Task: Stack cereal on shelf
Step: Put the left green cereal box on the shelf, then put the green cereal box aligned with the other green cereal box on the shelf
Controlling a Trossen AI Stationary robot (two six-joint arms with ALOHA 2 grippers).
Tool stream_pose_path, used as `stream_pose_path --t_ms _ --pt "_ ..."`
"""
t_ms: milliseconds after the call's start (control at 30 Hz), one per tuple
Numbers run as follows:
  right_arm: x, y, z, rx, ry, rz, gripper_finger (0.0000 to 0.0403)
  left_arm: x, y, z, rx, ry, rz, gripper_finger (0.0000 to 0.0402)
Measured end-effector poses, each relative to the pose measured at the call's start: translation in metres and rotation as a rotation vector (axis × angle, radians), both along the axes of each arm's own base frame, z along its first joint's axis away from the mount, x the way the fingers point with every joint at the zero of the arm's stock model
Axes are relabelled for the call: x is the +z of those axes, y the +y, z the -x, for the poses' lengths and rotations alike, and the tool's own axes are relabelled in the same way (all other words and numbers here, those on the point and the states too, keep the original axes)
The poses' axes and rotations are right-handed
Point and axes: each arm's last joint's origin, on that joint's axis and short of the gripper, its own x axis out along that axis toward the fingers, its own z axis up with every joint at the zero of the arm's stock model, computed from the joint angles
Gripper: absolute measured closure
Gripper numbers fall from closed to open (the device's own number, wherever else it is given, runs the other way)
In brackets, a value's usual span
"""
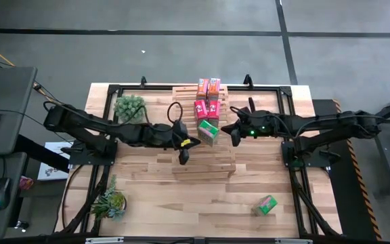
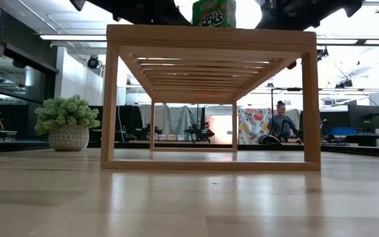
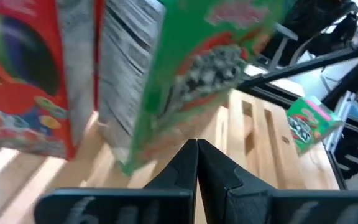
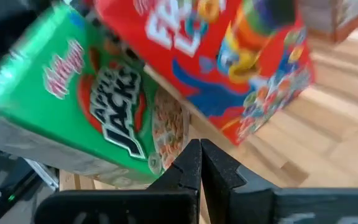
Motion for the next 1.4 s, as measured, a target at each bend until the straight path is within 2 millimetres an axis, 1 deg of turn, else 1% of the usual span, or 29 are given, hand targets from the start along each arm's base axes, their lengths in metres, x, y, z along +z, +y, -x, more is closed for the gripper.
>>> stream_pose_path --t_ms 200,300,467,567,733,833,933,1100,1200,1267,1400 --pt "-0.010 0.010 -0.016 0.036 -0.012 -0.027 0.0403 -0.001 0.010 -0.001 0.025 0.003 -0.017 0.0401" --pt "-0.013 0.014 -0.020 0.041 -0.019 -0.043 0.0403 0.001 0.015 -0.001 0.040 -0.002 -0.021 0.0401" --pt "-0.013 0.019 -0.021 0.041 -0.023 -0.063 0.0403 0.001 0.024 -0.001 0.041 0.002 -0.024 0.0401" --pt "-0.011 0.021 -0.022 0.039 -0.053 -0.083 0.0403 0.001 0.028 -0.001 0.046 0.007 -0.034 0.0401" --pt "-0.008 0.025 -0.023 0.057 -0.068 -0.083 0.0403 0.000 0.030 -0.001 0.037 0.020 -0.060 0.0401" --pt "-0.001 0.027 -0.025 0.090 -0.084 -0.069 0.0403 0.004 0.030 0.002 0.026 0.016 -0.080 0.0401" --pt "0.009 0.028 -0.023 0.122 -0.028 -0.025 0.0403 0.011 0.030 0.012 0.019 0.035 -0.101 0.0401" --pt "0.038 0.027 -0.009 0.171 0.153 0.069 0.0403 0.035 0.032 0.043 0.043 0.058 -0.128 0.0401" --pt "0.056 0.026 0.001 0.203 0.252 0.098 0.0403 0.051 0.032 0.061 0.055 0.029 -0.161 0.0401" --pt "0.067 0.027 0.005 0.239 0.272 0.102 0.0403 0.062 0.030 0.070 0.057 -0.015 -0.162 0.0401" --pt "0.079 0.029 0.010 0.344 0.291 0.094 0.0402 0.075 0.026 0.081 0.049 -0.084 -0.159 0.0401"
